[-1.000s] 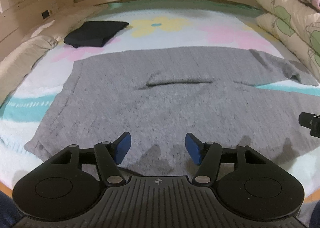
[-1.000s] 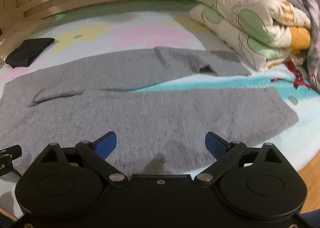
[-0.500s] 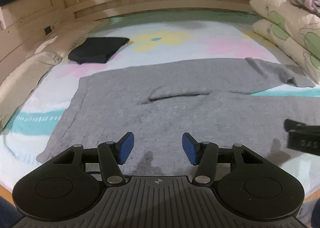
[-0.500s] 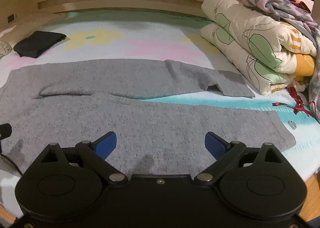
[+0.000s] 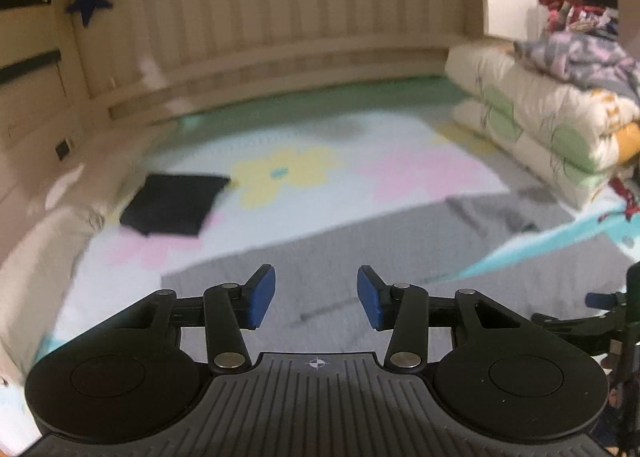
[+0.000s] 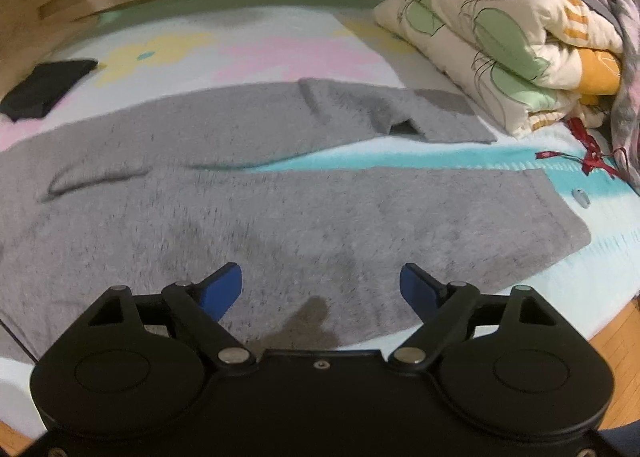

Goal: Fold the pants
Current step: 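Move the right tool to the grey sweatpants' leg hems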

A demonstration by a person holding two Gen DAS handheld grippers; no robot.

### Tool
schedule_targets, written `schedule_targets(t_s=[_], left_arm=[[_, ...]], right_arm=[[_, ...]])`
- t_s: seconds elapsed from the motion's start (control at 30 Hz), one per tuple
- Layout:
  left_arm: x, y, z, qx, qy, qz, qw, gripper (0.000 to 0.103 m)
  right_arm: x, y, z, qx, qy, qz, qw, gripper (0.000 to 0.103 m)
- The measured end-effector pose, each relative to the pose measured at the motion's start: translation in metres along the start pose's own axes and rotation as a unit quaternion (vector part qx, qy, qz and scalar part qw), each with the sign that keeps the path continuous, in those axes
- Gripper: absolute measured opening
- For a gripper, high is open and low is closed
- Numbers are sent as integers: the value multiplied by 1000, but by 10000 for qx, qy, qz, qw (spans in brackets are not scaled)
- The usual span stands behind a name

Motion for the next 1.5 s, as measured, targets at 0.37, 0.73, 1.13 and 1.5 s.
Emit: schedule_targets(t_s=[0.37, 0.73, 1.13, 1.5], left_arm=[[-4, -26, 4, -432, 434, -158, 9980, 44], [135, -45, -25, -658, 599, 839, 9925, 44], [241, -76, -26, -980, 419, 1324, 9855, 44], [250, -84, -39, -825, 563, 1341, 9859, 44]], right_arm=[[-89, -62, -32, -365, -86, -263, 9990, 91], [-15, -113, -43, -245, 88, 829, 9962, 82], [92, -228, -43, 709, 307, 1170, 9901, 76], [189, -313, -23, 1416, 387, 1473, 9781, 85]])
Point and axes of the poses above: each gripper's, at about its wrist camera, not at the fingertips, and x roughly the way its jaws point, z to its left, y to its underside, the point moved 1 cm from there along x, roughly the way its jaws point, and after that the axes turned 15 degrees about z, right-handed, at the moved point
